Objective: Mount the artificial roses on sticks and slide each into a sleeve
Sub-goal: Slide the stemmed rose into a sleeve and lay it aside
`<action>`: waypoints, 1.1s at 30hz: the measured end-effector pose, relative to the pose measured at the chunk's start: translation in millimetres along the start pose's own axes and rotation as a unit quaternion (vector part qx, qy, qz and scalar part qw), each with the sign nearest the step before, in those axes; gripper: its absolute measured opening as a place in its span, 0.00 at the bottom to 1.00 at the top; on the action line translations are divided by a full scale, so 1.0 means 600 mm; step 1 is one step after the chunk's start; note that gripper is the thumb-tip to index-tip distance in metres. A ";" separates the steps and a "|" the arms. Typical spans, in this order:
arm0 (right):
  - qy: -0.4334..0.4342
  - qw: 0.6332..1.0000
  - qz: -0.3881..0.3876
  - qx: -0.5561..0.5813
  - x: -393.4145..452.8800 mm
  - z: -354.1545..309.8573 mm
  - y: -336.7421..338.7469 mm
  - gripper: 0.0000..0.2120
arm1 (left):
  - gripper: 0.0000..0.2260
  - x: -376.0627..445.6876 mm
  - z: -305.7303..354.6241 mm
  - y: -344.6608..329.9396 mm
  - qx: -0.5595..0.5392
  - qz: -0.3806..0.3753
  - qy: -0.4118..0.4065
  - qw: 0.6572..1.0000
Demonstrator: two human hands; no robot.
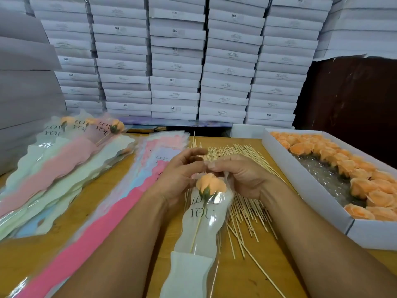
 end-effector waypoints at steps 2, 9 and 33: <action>0.023 0.999 0.005 0.045 0.001 -0.007 0.009 0.09 | 0.23 -0.007 -0.012 0.001 -0.021 0.010 0.056 0.998; 0.037 0.981 0.140 0.129 0.002 0.002 0.081 0.12 | 0.22 -0.036 -0.050 -0.026 -0.045 -0.106 0.242 0.963; -0.112 0.985 0.112 0.063 0.003 0.051 0.085 0.41 | 0.10 -0.008 -0.003 0.021 0.000 0.102 0.095 0.990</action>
Point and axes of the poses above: each hand's wrist, its own x-axis towards the middle knuckle, its own y-axis out of the back of the hand, z = x × y, the point moved 9 cm from there along x, towards the middle knuckle, and after that the axes turned 7 degrees about -x, right-handed, at the moved point
